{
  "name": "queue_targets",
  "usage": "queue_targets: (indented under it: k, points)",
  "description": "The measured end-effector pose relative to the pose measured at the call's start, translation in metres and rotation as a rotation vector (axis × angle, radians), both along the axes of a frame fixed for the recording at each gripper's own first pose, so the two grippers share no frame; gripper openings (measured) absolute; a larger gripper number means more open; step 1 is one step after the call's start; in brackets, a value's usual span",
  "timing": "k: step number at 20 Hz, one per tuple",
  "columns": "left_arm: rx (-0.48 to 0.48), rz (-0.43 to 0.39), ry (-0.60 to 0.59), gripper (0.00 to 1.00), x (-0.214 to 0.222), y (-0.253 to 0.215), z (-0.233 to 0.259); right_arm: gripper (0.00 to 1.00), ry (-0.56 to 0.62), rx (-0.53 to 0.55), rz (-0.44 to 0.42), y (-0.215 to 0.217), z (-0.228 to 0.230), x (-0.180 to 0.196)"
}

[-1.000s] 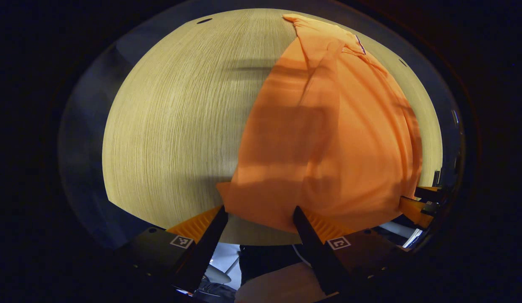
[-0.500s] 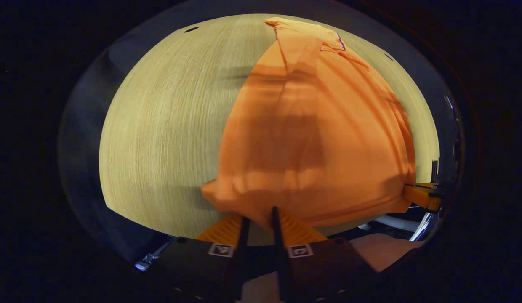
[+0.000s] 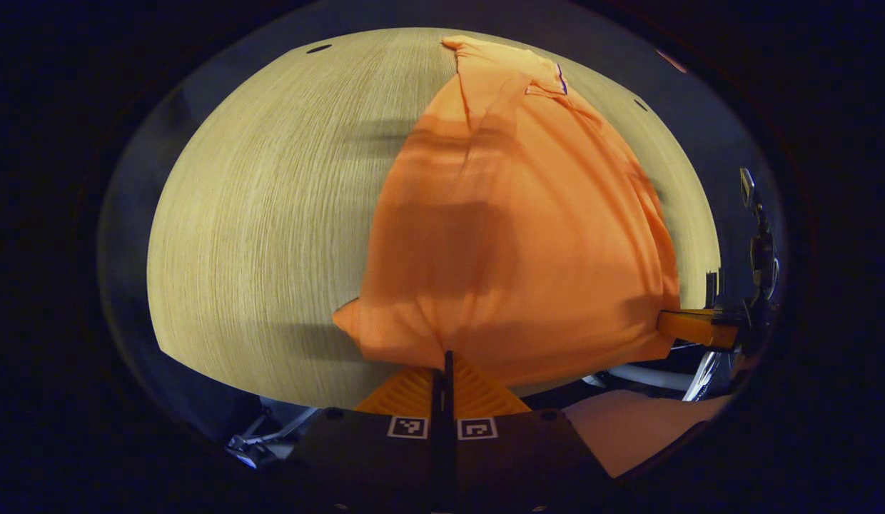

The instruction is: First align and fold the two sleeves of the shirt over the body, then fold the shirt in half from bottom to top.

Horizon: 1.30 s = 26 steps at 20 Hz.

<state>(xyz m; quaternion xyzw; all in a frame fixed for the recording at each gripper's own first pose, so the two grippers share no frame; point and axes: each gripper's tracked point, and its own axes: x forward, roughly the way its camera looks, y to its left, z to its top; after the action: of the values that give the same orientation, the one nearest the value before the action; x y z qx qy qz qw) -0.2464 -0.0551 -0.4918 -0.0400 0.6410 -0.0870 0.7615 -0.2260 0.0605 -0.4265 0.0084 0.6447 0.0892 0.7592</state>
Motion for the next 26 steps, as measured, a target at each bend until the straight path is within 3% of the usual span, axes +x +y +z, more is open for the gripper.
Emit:
queue_targets:
  k: [10,26]
  points:
    - [-0.07,0.008,-0.088,0.01,0.038,0.0,0.066,0.0,-0.125,0.064,0.012,0.011,0.069,0.047]
    - [-0.096,-0.024,-0.416,0.0,0.232,0.007,0.183,0.0,-0.408,0.121,0.066,0.039,0.185,0.218]
